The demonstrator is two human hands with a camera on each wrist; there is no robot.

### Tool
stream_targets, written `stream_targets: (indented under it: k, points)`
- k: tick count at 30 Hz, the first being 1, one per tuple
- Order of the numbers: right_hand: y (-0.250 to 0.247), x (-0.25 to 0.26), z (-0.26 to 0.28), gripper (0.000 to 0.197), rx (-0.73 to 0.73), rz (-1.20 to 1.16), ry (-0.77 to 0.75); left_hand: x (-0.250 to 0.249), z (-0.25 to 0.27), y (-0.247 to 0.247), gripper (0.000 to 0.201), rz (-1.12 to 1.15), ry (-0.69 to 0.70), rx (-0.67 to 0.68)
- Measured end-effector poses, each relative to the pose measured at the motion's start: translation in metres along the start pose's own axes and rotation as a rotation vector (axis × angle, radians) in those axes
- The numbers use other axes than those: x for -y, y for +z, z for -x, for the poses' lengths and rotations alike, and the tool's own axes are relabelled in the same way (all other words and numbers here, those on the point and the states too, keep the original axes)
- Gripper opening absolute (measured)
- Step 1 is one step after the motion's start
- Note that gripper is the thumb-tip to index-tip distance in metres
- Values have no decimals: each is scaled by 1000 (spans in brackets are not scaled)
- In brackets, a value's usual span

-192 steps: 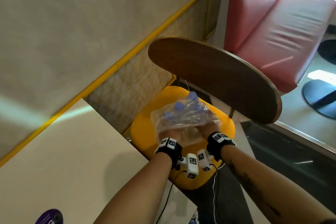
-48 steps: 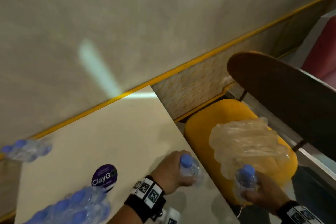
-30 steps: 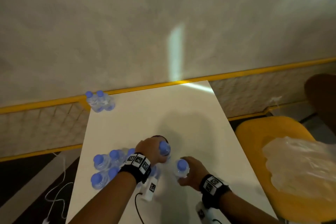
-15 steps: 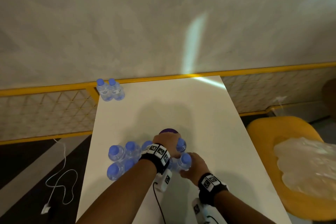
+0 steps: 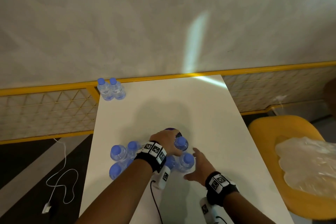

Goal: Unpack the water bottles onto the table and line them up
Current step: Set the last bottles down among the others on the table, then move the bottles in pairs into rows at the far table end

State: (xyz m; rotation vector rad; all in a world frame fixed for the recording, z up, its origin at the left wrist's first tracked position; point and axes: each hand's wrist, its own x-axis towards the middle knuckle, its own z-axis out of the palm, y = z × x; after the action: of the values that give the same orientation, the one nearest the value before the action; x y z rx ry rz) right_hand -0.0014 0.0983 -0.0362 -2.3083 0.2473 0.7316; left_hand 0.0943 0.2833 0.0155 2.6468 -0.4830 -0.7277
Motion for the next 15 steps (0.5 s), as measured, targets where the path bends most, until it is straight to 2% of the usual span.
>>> stream_targets:
  k: [1,3,5,7,9,11,13,15]
  points:
    - [-5,-1,5,123,-14,5,12,5,8,-5,67,29,10,-38]
    - [-21,5,19,118,-92,36,-42,17,32,-15,77,93,15,-152]
    - [-40,25,37,100,-176,55,-182,36,61,-20,69,145,-4,-299]
    - [-55,60,52,74,-179,62,-330,59,91,-20,60,143,-63,-385]
    - [-60,105,55,49,-106,118,-457,85,117,-16,47,100,-154,-389]
    - [-52,151,45,36,-8,195,-564,106,139,-11,45,78,-250,-331]
    - [-33,193,28,34,73,309,-639,117,155,-7,51,104,-315,-279]
    - [-6,229,7,35,148,456,-648,120,165,-2,49,91,-352,-247]
